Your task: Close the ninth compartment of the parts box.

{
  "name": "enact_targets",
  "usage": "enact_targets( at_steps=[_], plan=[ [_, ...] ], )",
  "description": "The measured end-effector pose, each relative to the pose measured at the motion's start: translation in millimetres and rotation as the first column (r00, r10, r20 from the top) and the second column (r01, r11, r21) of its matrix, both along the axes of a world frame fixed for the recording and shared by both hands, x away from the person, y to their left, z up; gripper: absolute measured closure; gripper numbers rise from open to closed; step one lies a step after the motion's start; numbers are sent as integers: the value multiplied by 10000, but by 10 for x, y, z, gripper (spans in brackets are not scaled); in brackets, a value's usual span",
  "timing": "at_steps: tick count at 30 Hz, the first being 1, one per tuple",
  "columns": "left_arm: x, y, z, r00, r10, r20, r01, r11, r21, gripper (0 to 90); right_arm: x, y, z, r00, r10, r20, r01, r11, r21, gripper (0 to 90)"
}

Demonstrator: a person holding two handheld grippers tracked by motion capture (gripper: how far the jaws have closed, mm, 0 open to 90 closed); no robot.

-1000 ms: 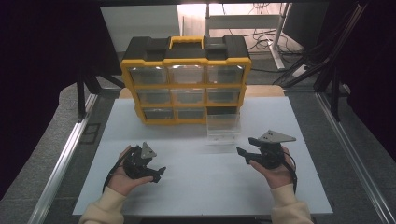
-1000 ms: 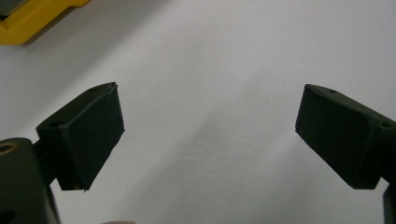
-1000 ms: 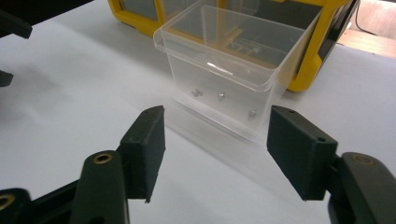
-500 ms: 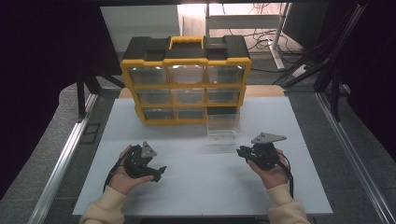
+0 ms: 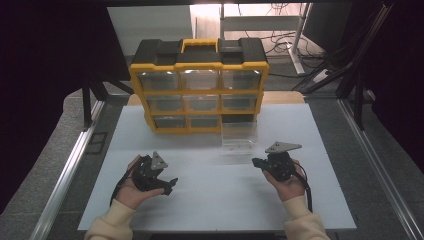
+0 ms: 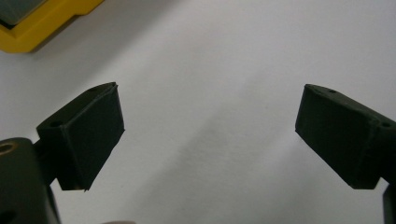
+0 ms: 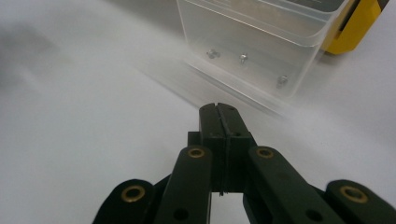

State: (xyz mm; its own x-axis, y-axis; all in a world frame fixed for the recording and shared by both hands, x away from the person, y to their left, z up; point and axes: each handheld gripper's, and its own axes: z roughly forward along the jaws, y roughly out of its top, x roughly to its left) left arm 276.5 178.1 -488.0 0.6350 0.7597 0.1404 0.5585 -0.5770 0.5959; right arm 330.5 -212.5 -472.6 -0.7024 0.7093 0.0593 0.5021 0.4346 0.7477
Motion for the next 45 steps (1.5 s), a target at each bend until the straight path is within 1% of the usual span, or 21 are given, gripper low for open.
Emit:
enact_targets(
  at_steps=[4, 6, 8, 11, 12, 15, 17, 21, 23, 26, 31, 34, 36, 38, 39, 41, 45],
  plan=[
    [-4, -16, -2, 10000, -9, 16, 9, 10000, 21, 84, 59, 13, -35, 10000, -99, -1, 99, 9999, -29, 895],
    [-8, -19, -1, 10000, -18, 24, 18, 10000, 17, 84, 92, 24, -52, 9999, -134, 23, 134, 9999, -100, 895],
    [-7, -16, -11, 10000, -4, -23, 4, 10000, 35, 84, 119, 47, -66, 9999, -133, 87, 135, 9995, -288, 895],
    [-8, -10, -12, 10000, -3, -22, 3, 10000, 36, 83, 138, 77, -79, 9998, -145, 111, 148, 9993, -339, 895],
    [-6, -7, -6, 10000, -1, 7, 1, 10000, -6, 84, 142, 85, -82, 9998, -131, 126, 135, 9994, -325, 895],
    [-7, -19, -14, 9999, -11, -104, 8, 9996, -288, 85, 173, 105, -98, 9999, -128, 115, 132, 9993, -351, 895],
    [-19, -35, -20, 9999, -70, -100, 68, 9998, -180, 85, 202, 106, -106, 9997, -202, 153, 206, 9993, -319, 895],
    [-20, -33, -25, 9999, -6, -119, 4, 9999, -171, 85, 253, 107, -96, 9992, -299, 263, 307, 9990, -310, 895],
    [-23, -30, -10, 10000, -41, -58, 40, 9999, -143, 84, 279, 114, -101, 9989, -369, 275, 376, 9989, -262, 895],
    [-18, -18, 11, 10000, 31, -14, -31, 9997, -262, 84, 311, 137, -115, 9992, -319, 258, 326, 9991, -273, 896],
    [-21, -18, 7, 10000, 24, -38, -24, 9997, -232, 85, 355, 170, -140, 9993, -280, 234, 287, 9991, -322, 896],
    [-16, -16, 0, 9999, 89, -69, -91, 9995, -307, 86, 376, 187, -158, 9994, -257, 244, 266, 9989, -385, 896],
    [-20, -21, -5, 10000, 58, -79, -60, 9997, -253, 85, 392, 181, -169, 9992, -295, 259, 304, 9989, -356, 896],
    [-21, -18, 8, 10000, 31, -28, -32, 9997, -246, 85, 402, 176, -166, 9991, -322, 281, 331, 9989, -322, 896],
    [-19, -16, 10, 10000, 67, -19, -68, 9995, -321, 85, 408, 173, -164, 9991, -314, 297, 324, 9990, -319, 896],
    [-16, -11, 7, 9999, 160, 30, -159, 9994, -309, 85, 419, 173, -166, 9990, -328, 297, 336, 9991, -272, 896],
    [-18, 9, 33, 9994, 287, 204, -277, 9985, -479, 87, 443, 199, -170, 9989, -294, 375, 305, 9991, -292, 896]
  ],
)
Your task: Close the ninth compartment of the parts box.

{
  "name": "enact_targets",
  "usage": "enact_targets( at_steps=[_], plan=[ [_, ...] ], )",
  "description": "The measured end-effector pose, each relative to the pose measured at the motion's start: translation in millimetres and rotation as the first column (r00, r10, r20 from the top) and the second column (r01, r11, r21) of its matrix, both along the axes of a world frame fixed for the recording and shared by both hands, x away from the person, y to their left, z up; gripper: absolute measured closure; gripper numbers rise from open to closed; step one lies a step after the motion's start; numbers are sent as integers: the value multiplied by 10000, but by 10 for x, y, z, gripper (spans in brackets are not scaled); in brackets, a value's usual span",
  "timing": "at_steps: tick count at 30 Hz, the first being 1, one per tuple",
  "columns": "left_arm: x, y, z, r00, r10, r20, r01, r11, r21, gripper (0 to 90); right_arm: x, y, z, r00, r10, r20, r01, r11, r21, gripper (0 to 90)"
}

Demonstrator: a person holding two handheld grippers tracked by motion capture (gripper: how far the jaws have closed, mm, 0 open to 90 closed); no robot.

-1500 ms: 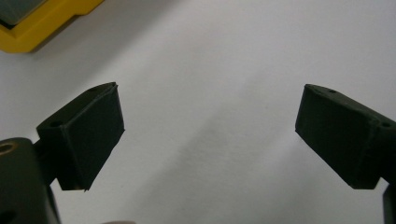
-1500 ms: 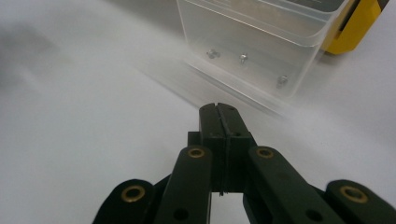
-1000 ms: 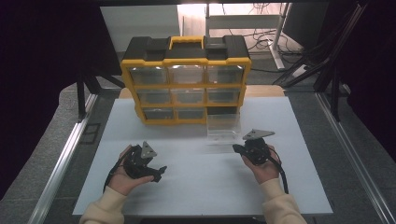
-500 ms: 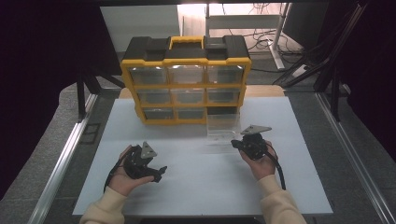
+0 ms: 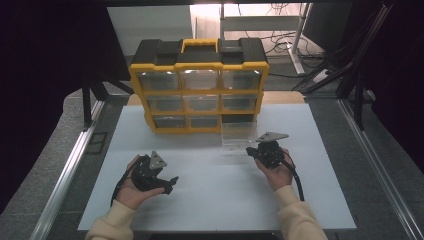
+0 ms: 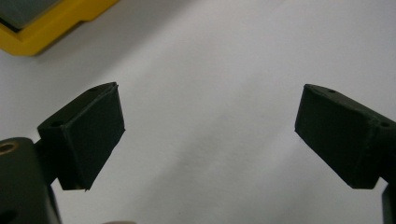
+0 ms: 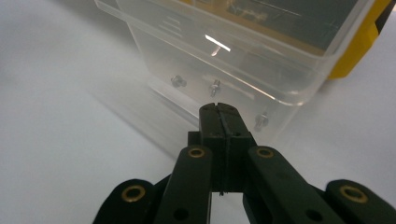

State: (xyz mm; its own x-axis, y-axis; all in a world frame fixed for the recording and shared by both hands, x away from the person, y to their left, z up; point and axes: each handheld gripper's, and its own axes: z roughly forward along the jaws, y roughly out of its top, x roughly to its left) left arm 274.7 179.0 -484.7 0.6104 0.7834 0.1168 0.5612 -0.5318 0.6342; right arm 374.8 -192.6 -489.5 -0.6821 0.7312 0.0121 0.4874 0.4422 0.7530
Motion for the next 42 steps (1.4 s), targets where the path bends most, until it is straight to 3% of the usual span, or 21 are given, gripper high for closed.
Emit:
enact_targets(
  at_steps=[6, 35, 42],
  plan=[
    [-9, 18, 20, 9997, -12, 228, 14, 10000, -60, 95, 92, 47, -43, 9999, -96, -101, 97, 9999, 101, 896],
    [18, -14, -39, 9999, -78, -78, 78, 10000, -13, 94, 138, 360, -144, 9981, 611, -100, -614, 9977, -296, 896],
    [19, -16, -46, 9999, -87, -109, 87, 10000, 14, 93, 144, 371, -150, 9988, 497, -31, -498, 9984, -263, 896]
  ],
)
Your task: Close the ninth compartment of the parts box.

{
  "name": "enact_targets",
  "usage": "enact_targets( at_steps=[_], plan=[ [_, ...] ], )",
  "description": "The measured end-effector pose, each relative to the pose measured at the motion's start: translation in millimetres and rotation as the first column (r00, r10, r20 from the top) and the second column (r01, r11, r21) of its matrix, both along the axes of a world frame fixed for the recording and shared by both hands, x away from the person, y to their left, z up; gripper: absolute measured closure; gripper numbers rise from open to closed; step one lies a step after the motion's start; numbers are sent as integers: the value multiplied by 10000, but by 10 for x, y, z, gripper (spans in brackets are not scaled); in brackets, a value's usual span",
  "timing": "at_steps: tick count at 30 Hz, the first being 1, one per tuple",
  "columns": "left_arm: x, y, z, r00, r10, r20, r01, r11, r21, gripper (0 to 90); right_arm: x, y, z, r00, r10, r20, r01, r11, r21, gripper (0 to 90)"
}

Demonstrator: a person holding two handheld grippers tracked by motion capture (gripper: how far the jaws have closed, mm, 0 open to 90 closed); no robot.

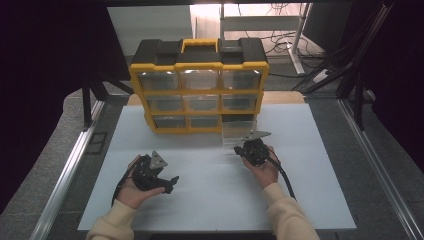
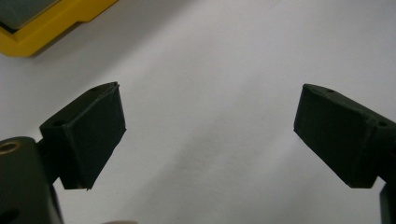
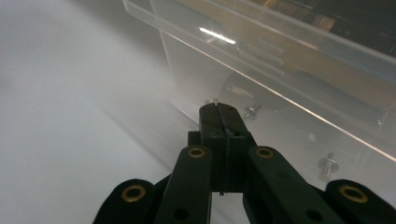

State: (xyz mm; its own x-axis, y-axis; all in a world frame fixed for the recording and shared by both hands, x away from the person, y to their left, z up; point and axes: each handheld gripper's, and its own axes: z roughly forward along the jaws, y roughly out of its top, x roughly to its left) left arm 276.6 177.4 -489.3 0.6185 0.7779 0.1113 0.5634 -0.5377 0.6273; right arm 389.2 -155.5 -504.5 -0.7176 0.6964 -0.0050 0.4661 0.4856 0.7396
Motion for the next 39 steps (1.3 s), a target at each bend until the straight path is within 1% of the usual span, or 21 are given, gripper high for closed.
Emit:
enact_targets(
  at_steps=[4, 8, 11, 16, 21, 23, 26, 31, 39],
  plan=[
    [-3, -4, 7, 10000, -21, 43, 21, 10000, -11, 93, 9, 19, 8, 9998, -168, 144, 167, 9999, 36, 897],
    [0, 1, -5, 10000, -15, -13, 15, 10000, 43, 93, 33, 25, 4, 9996, -244, 123, 243, 9996, 149, 896],
    [0, 0, -1, 10000, 11, 17, -11, 10000, -28, 93, 54, 36, 2, 9994, -290, 168, 287, 9994, 172, 897],
    [4, 12, -4, 10000, 0, 7, 0, 10000, 4, 94, 110, 50, -4, 9989, -424, 222, 418, 9988, 255, 896],
    [-1, 13, 1, 10000, 27, 36, -27, 10000, -6, 94, 190, 48, 15, 9972, -696, 260, 682, 9963, 515, 897],
    [-2, 13, 5, 10000, 25, 48, -25, 10000, -5, 93, 209, 51, 23, 9968, -751, 273, 736, 9958, 547, 896],
    [-2, 13, 2, 10000, 34, 40, -34, 10000, 3, 94, 244, 41, 28, 9965, -784, 306, 767, 9957, 526, 897],
    [-9, 14, 14, 9999, 50, 89, -50, 10000, -6, 93, 296, 25, 36, 9954, -896, 336, 874, 9942, 630, 896],
    [-7, 12, 1, 10000, 48, 44, -48, 10000, 14, 94, 352, 11, 63, 9942, -955, 501, 920, 9935, 670, 896]
  ],
)
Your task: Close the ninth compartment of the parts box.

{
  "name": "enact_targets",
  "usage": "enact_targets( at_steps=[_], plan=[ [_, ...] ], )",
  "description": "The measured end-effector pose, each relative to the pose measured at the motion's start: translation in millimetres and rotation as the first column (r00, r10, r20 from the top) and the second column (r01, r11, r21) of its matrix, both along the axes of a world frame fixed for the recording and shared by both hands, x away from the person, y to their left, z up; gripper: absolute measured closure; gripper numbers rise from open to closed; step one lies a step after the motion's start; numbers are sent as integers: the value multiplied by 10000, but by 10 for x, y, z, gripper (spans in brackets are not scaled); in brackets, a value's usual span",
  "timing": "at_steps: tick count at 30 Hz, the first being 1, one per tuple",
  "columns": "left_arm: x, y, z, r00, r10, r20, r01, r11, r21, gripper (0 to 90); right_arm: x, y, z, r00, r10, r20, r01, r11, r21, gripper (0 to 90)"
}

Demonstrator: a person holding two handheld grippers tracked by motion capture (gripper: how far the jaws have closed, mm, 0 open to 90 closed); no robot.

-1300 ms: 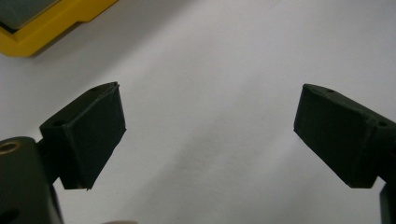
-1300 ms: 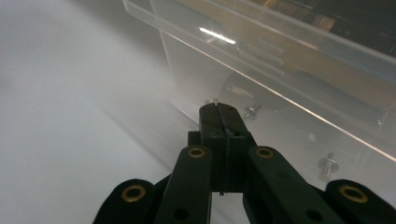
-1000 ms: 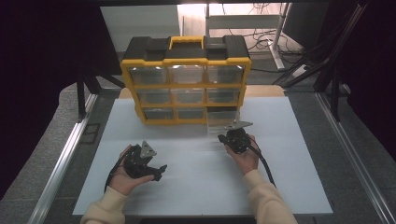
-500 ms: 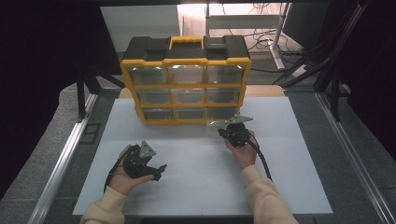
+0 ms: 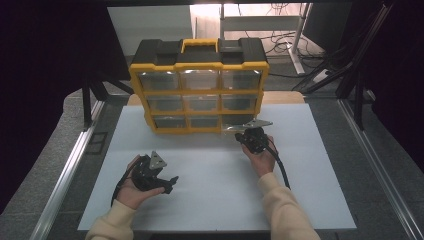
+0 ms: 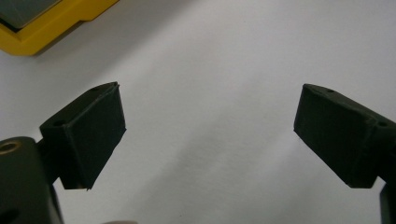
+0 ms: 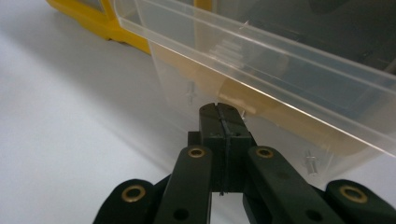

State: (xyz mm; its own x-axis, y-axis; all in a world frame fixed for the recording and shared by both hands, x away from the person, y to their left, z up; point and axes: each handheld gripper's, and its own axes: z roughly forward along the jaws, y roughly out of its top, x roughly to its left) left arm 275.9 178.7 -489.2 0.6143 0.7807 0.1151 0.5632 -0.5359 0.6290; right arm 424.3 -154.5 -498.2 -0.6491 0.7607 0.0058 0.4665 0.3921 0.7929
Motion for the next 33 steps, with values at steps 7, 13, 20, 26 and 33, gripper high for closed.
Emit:
enact_targets(
  at_steps=[7, 13, 20, 26, 33],
  plan=[
    [-3, 4, 9, 10000, -9, 40, 9, 10000, 6, 94, 33, -15, -2, 10000, -56, 42, 56, 10000, 25, 897],
    [-1, -6, 0, 10000, -6, -22, 6, 10000, 71, 94, 47, -2, 22, 9999, -86, 128, 85, 9999, 81, 896],
    [0, -1, -6, 10000, -28, -27, 28, 10000, 89, 94, 94, 10, 51, 9996, -151, 247, 146, 9997, 208, 896],
    [8, 11, -20, 10000, 28, -90, -27, 10000, 80, 93, 129, 24, 54, 9994, -118, 326, 111, 9997, 202, 896],
    [16, 14, -32, 9999, 30, -114, -28, 9999, 124, 92, 167, 11, 54, 9992, -194, 336, 185, 9994, 278, 896]
  ],
)
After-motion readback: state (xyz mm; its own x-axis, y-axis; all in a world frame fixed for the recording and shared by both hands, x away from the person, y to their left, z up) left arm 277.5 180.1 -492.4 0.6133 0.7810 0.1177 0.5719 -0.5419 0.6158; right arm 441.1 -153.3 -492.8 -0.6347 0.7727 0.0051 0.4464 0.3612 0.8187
